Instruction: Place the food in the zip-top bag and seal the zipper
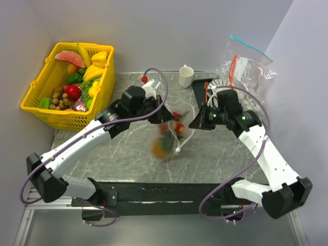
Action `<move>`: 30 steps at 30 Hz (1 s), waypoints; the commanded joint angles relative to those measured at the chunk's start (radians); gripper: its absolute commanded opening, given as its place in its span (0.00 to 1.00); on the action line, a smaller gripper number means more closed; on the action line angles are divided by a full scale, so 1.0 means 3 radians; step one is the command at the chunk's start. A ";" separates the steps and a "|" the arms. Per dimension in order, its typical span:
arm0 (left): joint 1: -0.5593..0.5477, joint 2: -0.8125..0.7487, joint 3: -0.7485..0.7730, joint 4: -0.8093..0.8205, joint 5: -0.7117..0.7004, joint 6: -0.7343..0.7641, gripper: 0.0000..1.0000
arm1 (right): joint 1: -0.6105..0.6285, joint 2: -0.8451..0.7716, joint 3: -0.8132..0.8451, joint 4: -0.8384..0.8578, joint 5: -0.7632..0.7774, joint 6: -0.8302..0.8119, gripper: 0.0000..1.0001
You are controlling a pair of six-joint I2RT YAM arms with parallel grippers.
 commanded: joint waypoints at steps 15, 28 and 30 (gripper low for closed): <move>0.0038 -0.0136 -0.0201 0.0245 0.0180 0.0001 0.01 | 0.0016 -0.0258 0.0183 0.0202 0.0057 -0.0058 0.00; 0.0227 0.0309 0.1515 -0.0833 0.0012 0.0482 0.01 | 0.0016 0.0202 0.1868 -0.0529 0.0046 -0.0227 0.00; 0.0227 0.0253 0.1385 -0.0753 0.0022 0.0452 0.01 | 0.0021 0.0060 0.1784 -0.0408 0.0082 -0.0150 0.00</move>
